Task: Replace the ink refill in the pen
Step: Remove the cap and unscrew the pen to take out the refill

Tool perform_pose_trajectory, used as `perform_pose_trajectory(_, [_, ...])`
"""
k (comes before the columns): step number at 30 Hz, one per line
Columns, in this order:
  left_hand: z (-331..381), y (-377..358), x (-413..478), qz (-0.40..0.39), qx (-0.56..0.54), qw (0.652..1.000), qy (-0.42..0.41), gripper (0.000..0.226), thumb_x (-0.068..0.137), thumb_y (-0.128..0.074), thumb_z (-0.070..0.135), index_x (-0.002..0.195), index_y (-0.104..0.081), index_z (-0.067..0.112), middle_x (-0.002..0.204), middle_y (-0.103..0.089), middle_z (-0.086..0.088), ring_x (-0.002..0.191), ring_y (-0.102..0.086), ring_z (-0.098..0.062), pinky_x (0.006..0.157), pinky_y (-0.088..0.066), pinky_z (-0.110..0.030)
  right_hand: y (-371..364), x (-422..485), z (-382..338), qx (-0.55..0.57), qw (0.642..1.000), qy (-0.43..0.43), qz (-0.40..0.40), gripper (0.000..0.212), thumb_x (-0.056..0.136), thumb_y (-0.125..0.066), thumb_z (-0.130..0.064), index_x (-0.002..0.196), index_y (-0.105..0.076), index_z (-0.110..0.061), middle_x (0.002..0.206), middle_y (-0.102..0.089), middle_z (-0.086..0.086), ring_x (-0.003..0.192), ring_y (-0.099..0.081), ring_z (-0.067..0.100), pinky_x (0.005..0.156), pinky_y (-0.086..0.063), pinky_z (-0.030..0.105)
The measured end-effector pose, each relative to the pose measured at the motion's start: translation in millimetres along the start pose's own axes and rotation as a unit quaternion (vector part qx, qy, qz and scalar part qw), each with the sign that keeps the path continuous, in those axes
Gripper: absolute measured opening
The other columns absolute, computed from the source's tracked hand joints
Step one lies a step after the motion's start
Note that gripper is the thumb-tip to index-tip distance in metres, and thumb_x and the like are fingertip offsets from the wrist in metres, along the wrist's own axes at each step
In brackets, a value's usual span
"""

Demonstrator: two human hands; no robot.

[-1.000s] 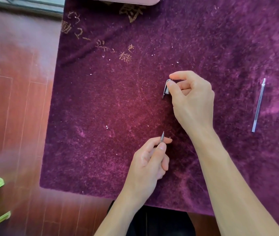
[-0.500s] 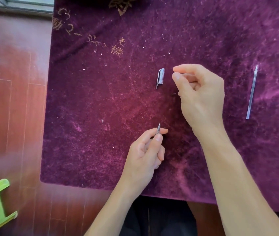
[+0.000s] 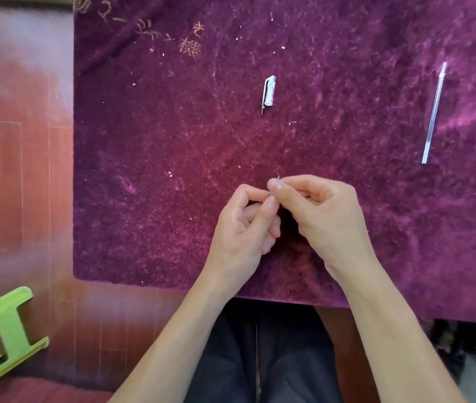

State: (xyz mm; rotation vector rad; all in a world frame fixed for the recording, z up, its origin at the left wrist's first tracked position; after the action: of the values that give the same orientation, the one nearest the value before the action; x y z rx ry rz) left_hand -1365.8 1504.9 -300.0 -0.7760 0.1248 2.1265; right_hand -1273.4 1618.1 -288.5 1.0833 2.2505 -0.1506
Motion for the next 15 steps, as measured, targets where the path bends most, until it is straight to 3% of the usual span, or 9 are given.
perform_pose_trajectory(4, [0.5,-2.8,-0.7,0.012,0.028,0.999,-0.011,0.013,0.104,-0.06,0.026,0.104,-0.063,0.013,0.064,-0.063,-0.001,0.045,-0.05,-0.009,0.043,-0.04,-0.018,5.6,-1.1,-1.5,0.013,1.0,0.005,0.023,0.01,0.092,-0.083,-0.03,0.088,-0.085,-0.021,0.079,-0.082,-0.002,0.058,-0.066,-0.004,0.053,-0.048,0.007])
perform_pose_trajectory(7, [-2.5,-2.9,-1.5,0.026,0.048,0.999,-0.002,0.019,0.099,-0.067,0.03,0.104,-0.063,0.012,0.066,-0.067,0.0,0.045,-0.053,-0.008,0.044,-0.042,-0.017,7.6,-2.9,-1.6,0.019,0.999,0.016,0.026,0.011,0.093,-0.082,-0.026,0.085,-0.085,-0.02,0.082,-0.083,-0.006,0.072,-0.078,0.013,0.061,-0.055,0.012])
perform_pose_trajectory(10, [-2.9,-3.3,-1.5,0.021,0.038,0.999,-0.01,0.012,0.1,-0.067,0.024,0.098,-0.064,0.013,0.065,-0.064,-0.001,0.048,-0.051,-0.005,0.046,-0.041,-0.017,9.7,-3.9,-0.3,0.013,0.999,0.027,0.025,0.012,0.095,-0.082,-0.027,0.084,-0.085,-0.021,0.083,-0.083,-0.003,0.079,-0.077,0.025,0.068,-0.062,0.02])
perform_pose_trajectory(15, [-2.4,-6.6,-4.4,-0.006,0.071,0.997,-0.033,0.01,0.102,-0.063,0.022,0.093,-0.063,0.019,0.064,-0.06,0.002,0.053,-0.047,-0.006,0.048,-0.039,-0.018,15.1,-5.9,9.3,0.043,0.998,0.035,0.002,0.013,0.098,-0.078,-0.017,0.089,-0.083,-0.011,0.061,-0.073,-0.019,0.049,-0.063,-0.007,0.05,-0.045,0.004])
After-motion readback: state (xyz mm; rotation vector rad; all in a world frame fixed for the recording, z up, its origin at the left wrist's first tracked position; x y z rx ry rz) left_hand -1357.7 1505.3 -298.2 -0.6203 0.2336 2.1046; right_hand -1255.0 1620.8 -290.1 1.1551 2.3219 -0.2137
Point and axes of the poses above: each hand's wrist, its own x-axis towards the middle knuckle, its own y-axis out of the back of the hand, z = x × y, the point moved 5 cm from there along x, towards the middle knuckle
